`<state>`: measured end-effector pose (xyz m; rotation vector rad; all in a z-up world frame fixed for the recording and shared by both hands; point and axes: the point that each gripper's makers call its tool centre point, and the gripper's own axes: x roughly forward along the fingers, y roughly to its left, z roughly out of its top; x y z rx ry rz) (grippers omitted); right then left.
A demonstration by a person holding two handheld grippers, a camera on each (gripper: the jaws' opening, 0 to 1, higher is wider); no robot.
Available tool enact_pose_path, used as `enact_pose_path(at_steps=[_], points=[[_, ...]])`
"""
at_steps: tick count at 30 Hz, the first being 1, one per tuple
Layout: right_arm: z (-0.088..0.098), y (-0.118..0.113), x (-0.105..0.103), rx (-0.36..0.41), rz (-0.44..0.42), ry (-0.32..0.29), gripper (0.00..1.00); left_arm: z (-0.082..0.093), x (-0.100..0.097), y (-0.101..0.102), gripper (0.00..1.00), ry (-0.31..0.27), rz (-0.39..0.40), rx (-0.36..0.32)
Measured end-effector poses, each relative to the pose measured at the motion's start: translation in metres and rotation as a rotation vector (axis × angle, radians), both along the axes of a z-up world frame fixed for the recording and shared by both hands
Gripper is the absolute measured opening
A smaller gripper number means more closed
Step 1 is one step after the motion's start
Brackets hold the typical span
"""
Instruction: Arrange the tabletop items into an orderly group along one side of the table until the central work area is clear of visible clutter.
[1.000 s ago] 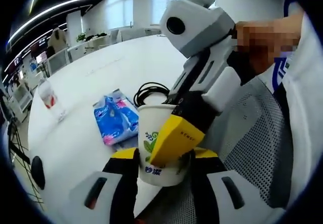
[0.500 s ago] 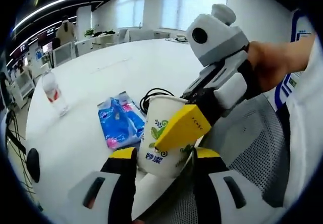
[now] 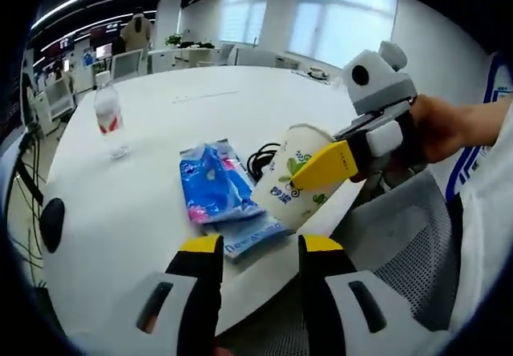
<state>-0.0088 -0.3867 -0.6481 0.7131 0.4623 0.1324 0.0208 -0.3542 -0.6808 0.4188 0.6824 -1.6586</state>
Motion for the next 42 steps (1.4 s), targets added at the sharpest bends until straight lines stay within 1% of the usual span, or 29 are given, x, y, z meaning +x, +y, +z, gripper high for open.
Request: enact_pose_path(at_steps=[1,4,5,10,14,18,20,24,26,29,32,35,37,40,42], points=[[0.000,-0.002,-0.001,0.001,-0.004,0.001,0.00,0.000,0.003,0.001,0.36,0.004,0.017,0.000],[-0.001,-0.009,-0.006,0.002,-0.019,0.006,0.00,0.001,0.010,0.002,0.35,0.058,0.080,-0.005],[-0.001,-0.012,-0.007,0.003,-0.027,0.008,0.00,0.001,0.013,0.002,0.36,0.066,0.104,-0.007],[-0.001,-0.026,-0.013,0.004,-0.055,0.006,0.00,0.003,0.028,0.003,0.38,0.075,0.174,-0.012],[0.000,-0.033,-0.018,0.003,-0.072,0.006,0.00,0.001,0.039,0.007,0.39,0.068,0.222,-0.008],[-0.002,-0.044,-0.027,0.005,-0.090,0.017,0.00,-0.002,0.044,0.012,0.45,0.051,0.250,0.013],[-0.001,-0.050,-0.032,0.004,-0.100,0.019,0.00,-0.002,0.045,0.014,0.45,0.044,0.258,0.011],[-0.004,-0.062,-0.042,-0.006,-0.108,0.045,0.00,-0.002,0.052,0.021,0.48,0.041,0.298,0.014],[-0.007,-0.068,-0.044,-0.010,-0.110,0.058,0.00,-0.003,0.056,0.025,0.49,0.041,0.314,0.019],[-0.008,-0.075,-0.041,-0.023,-0.091,0.078,0.00,-0.006,0.056,0.028,0.52,0.043,0.321,0.024],[-0.005,-0.084,-0.035,-0.065,-0.069,0.093,0.00,-0.006,0.054,0.029,0.53,0.045,0.319,0.021],[-0.001,-0.091,-0.023,-0.089,-0.044,0.096,0.00,-0.008,0.052,0.029,0.53,0.050,0.316,0.023],[-0.001,-0.094,-0.016,-0.112,-0.016,0.100,0.00,-0.010,0.047,0.030,0.53,0.039,0.299,0.030],[-0.001,-0.094,-0.003,-0.135,0.025,0.107,0.00,-0.010,0.039,0.030,0.53,0.024,0.270,0.036],[0.002,-0.092,0.005,-0.161,0.062,0.110,0.00,-0.011,0.040,0.030,0.52,0.025,0.267,0.036]])
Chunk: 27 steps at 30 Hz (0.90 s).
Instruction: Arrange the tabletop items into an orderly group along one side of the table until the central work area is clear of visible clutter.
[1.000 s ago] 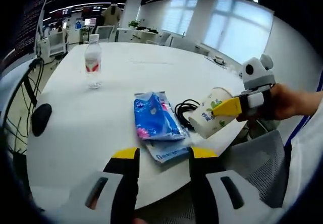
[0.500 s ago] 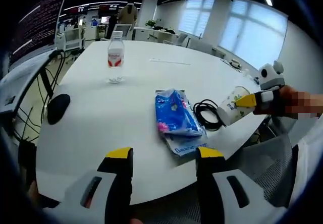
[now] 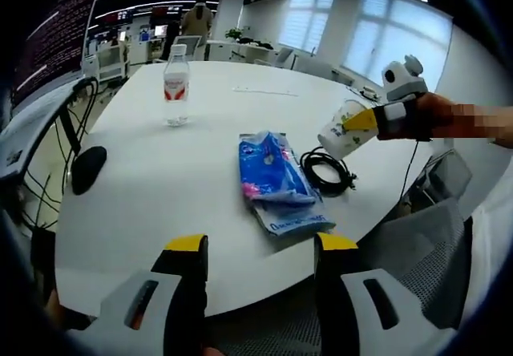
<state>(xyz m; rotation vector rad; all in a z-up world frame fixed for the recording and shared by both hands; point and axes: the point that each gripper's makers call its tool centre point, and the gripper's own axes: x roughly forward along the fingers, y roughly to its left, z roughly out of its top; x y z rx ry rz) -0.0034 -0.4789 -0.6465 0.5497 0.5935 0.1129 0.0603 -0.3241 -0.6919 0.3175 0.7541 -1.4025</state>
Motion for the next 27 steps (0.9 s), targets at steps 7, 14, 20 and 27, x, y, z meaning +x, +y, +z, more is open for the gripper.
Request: enact_pose_path(at_steps=[7,14,20,27], points=[[0.002,0.004,0.027,-0.060,0.088,0.020,0.00,0.005,0.000,-0.001,0.52,0.010,0.013,-0.019],[-0.003,0.001,0.054,-0.130,0.178,0.065,0.00,0.005,0.002,0.001,0.50,0.013,0.021,-0.022],[-0.007,-0.004,0.073,-0.161,0.228,0.085,0.00,0.009,0.004,-0.002,0.51,-0.081,-0.028,0.000],[-0.016,-0.017,0.093,-0.168,0.253,0.114,0.00,0.012,0.004,-0.009,0.51,-0.092,-0.054,-0.010]])
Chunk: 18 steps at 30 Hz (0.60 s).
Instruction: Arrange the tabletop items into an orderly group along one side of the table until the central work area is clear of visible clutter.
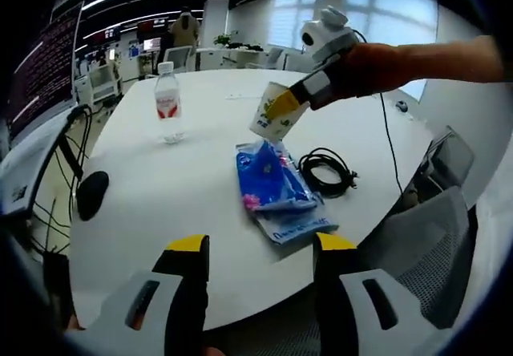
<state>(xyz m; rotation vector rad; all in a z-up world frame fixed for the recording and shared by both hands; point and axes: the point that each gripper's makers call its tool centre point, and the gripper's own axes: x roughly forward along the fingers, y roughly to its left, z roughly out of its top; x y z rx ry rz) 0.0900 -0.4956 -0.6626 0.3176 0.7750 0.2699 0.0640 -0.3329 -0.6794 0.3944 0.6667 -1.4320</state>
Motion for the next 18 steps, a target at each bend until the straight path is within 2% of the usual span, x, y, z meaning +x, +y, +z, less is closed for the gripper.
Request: enact_pose_path(at_steps=[7,10,18], points=[[-0.010,-0.013,0.020,-0.029,0.027,0.044,0.00,0.002,0.002,0.000,0.51,0.010,0.008,-0.010],[-0.009,-0.019,0.030,-0.003,0.000,0.049,0.00,0.004,0.004,-0.001,0.51,0.009,0.015,-0.022],[-0.007,-0.037,0.059,-0.036,-0.043,0.063,0.00,0.003,0.007,0.001,0.50,0.037,0.051,-0.037]])
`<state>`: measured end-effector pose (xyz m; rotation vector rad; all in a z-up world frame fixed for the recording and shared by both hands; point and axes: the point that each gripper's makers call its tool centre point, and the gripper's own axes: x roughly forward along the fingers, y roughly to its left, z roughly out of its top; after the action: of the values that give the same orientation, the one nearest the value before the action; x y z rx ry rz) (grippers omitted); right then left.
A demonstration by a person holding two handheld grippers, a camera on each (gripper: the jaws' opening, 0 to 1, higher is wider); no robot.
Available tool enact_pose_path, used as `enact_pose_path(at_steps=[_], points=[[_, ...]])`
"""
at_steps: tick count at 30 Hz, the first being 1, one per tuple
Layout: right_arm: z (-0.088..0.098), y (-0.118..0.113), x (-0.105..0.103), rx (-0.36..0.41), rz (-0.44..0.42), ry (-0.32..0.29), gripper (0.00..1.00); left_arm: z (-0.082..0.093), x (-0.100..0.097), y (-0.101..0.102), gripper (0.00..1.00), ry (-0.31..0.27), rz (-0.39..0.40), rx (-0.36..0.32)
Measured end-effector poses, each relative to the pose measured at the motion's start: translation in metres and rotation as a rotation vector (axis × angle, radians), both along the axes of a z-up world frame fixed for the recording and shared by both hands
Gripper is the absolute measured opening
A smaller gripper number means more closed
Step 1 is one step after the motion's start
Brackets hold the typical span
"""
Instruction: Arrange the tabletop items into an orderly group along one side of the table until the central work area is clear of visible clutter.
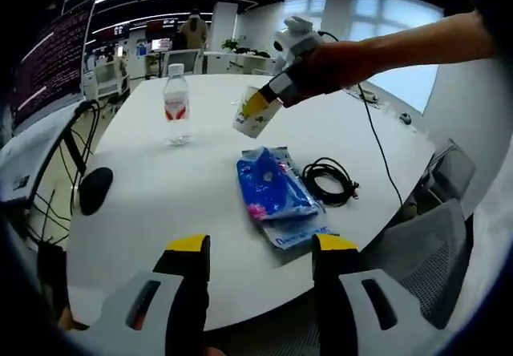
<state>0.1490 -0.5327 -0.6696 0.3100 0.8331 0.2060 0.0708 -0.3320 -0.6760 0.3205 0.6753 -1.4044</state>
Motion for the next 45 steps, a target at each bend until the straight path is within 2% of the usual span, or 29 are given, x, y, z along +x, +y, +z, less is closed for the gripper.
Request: enact_pose_path(at_steps=[2,6,8,10,18,22,29,45], points=[[-0.007,-0.008,0.008,-0.023,0.007,0.014,0.00,0.000,0.000,-0.001,0.50,0.001,0.000,0.000],[-0.011,-0.003,0.014,-0.061,0.006,0.053,0.00,0.001,0.000,-0.003,0.50,0.003,0.001,-0.006],[-0.018,-0.004,0.016,-0.116,0.028,0.090,0.00,0.002,0.001,-0.002,0.50,0.010,0.009,-0.012],[-0.023,0.000,0.020,-0.137,0.047,0.112,0.00,0.002,0.003,0.000,0.49,0.016,0.021,-0.017],[-0.039,0.006,0.040,-0.306,0.232,0.167,0.00,0.000,0.008,0.004,0.49,0.037,0.053,-0.020],[-0.047,0.005,0.045,-0.360,0.296,0.194,0.01,0.000,0.009,0.005,0.49,0.037,0.060,-0.017],[-0.058,-0.004,0.054,-0.392,0.337,0.222,0.01,-0.004,0.014,0.008,0.48,0.056,0.078,-0.014],[-0.062,-0.023,0.083,-0.431,0.356,0.236,0.01,-0.007,0.018,0.003,0.48,0.077,0.083,-0.016]])
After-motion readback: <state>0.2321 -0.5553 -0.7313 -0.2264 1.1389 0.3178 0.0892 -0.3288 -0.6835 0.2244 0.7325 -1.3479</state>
